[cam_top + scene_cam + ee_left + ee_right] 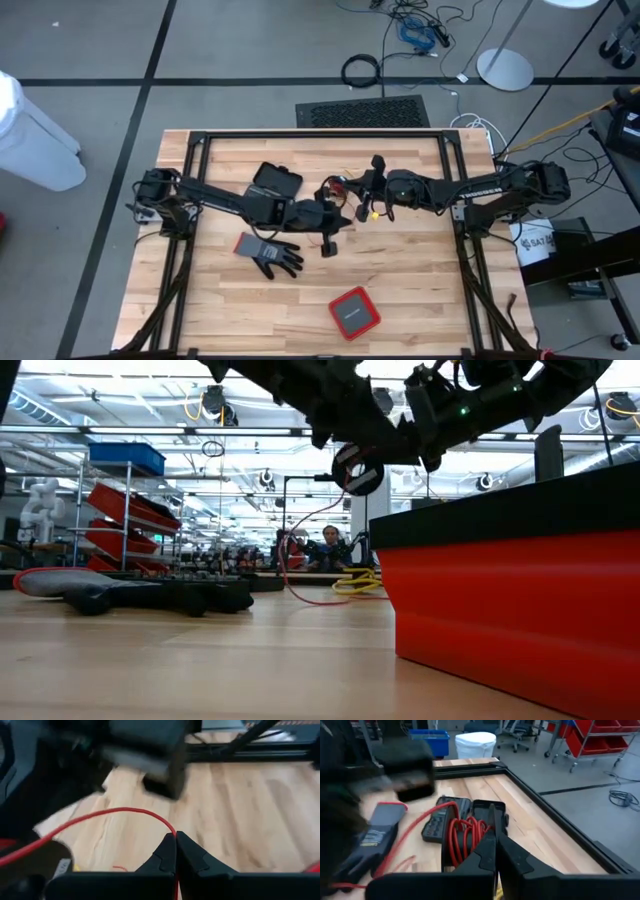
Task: Coil cords
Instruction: Coil the red wire onto the spool
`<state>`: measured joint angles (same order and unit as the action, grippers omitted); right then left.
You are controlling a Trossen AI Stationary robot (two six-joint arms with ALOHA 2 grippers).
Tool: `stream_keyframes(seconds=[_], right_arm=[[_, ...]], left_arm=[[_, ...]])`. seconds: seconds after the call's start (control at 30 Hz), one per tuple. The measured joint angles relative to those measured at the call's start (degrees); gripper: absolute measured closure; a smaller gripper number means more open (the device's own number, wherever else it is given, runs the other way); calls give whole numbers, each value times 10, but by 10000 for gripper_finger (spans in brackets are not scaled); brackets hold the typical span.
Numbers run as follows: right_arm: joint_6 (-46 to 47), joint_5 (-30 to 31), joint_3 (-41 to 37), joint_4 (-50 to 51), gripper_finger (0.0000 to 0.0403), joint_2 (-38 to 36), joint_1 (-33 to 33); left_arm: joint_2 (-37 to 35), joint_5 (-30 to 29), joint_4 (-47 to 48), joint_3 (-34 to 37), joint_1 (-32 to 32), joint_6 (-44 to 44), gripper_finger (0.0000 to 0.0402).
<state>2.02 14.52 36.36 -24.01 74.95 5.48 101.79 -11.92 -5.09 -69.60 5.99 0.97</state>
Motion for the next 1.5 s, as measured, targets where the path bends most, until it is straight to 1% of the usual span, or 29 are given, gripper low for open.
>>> stream_keyframes(seconds=[0.1, 0.3, 0.5, 0.77, 0.93, 1.17, 1.3, 1.5], right_arm=[[4, -11, 0, -7, 403, 0, -1], [4, -10, -1, -11, 403, 0, -2], [4, -15, -1, -3, 403, 0, -2], [4, -15, -1, 6, 403, 0, -6], [3, -14, -1, 5, 403, 0, -11], [3, -14, -1, 2, 403, 1, -12], [3, -14, -1, 1, 403, 1, -12], [-1, -14, -1, 1, 403, 1, -14]], left_arm=[[21, -7, -5, 1, -6, -1, 402], [54, -23, -43, 1, -19, 1, 401], [57, -30, -96, 1, -21, -4, 401], [35, -63, -81, 0, 3, -1, 401], [16, -67, -69, 0, 8, 16, 402], [4, -83, -47, 0, 9, 31, 401], [5, -99, -16, 0, 4, 47, 401], [5, -96, -9, 0, -3, 62, 402]])
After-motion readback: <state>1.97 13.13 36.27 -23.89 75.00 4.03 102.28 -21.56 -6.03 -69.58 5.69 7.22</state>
